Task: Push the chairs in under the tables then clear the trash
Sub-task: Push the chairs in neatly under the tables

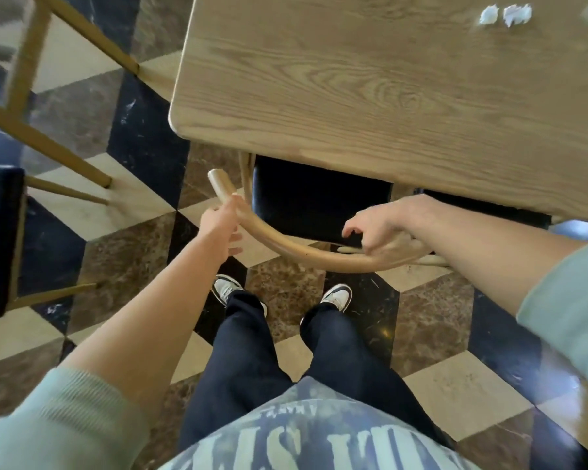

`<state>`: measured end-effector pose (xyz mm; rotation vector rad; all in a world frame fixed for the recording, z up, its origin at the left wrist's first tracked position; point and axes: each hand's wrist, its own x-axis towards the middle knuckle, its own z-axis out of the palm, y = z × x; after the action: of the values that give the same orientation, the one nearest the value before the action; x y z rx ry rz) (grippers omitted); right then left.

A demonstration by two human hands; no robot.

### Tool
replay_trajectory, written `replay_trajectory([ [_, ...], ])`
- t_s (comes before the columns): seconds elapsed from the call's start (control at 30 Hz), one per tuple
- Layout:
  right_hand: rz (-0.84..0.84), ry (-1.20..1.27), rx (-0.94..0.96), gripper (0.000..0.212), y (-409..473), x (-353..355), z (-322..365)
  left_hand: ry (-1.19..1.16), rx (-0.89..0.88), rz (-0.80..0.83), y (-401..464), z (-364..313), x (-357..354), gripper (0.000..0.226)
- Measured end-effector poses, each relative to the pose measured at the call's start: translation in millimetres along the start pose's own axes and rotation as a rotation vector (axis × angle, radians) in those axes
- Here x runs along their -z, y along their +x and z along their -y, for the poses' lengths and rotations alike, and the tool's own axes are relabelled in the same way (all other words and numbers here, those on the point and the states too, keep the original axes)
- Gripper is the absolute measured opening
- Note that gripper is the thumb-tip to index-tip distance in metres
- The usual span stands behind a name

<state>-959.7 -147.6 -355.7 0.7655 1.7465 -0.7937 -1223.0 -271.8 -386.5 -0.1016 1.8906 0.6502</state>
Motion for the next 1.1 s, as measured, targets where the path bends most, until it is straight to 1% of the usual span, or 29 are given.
replay_trajectory([
  [0.07,-0.224,0.131,0.112,0.057,1.7,18.9,44.6,-0.011,-0.028,-0.002,-0.9,-1.8,31.9,0.065],
  [0.17,-0.637,0.363,0.203,0.03,8.0,37.9,112.5,0.003,-0.027,-0.001,-0.2,0.0,84.0,0.068],
  [0.2,-0.738,0.415,0.228,0.023,11.4,46.9,143.7,-0.01,-0.021,0.0,0.7,3.0,111.2,0.068],
  [0.27,-0.837,0.456,0.269,0.017,16.3,58.3,193.8,-0.024,-0.024,-0.014,5.2,11.4,154.8,0.066],
  [0.3,-0.834,0.404,0.32,0.016,22.7,69.8,236.7,-0.081,-0.025,-0.057,7.8,19.8,196.5,0.063],
  [0.43,-0.8,0.216,0.398,0.018,41.5,86.1,323.1,-0.19,-0.002,-0.173,15.2,49.2,282.6,0.053],
  [0.57,-0.677,0.13,0.487,0.005,65.5,102.3,431.9,-0.309,-0.008,-0.241,18.5,93.5,383.8,0.052],
  [0.6,-0.667,0.113,0.503,0.002,69.3,104.2,449.6,-0.33,-0.013,-0.268,19.3,101.8,399.5,0.051],
  [0.63,-0.644,0.072,0.537,0.002,74.8,105.9,481.2,-0.372,-0.013,-0.307,17.1,115.2,426.2,0.051],
  [0.67,-0.636,0.048,0.552,0.002,77.4,105.8,494.4,-0.394,-0.012,-0.32,17.4,121.2,437.4,0.05],
  [0.8,-0.54,-0.051,0.615,0.003,91.8,112.3,586.6,-0.562,0.04,-0.4,14.4,151.7,508.5,0.044],
  [0.93,-0.515,-0.145,0.634,0.006,109.6,127.6,661.3,-0.66,0.064,-0.433,19.0,165.3,554.1,0.039],
  [1.0,-0.499,-0.195,0.651,0.008,120.9,134.5,709.8,-0.703,0.076,-0.469,24.2,171.8,587.0,0.036],
  [1.1,-0.438,-0.116,0.674,0.005,136.9,146.3,781.0,-0.715,0.093,-0.516,41.5,170.2,649.9,0.035],
])
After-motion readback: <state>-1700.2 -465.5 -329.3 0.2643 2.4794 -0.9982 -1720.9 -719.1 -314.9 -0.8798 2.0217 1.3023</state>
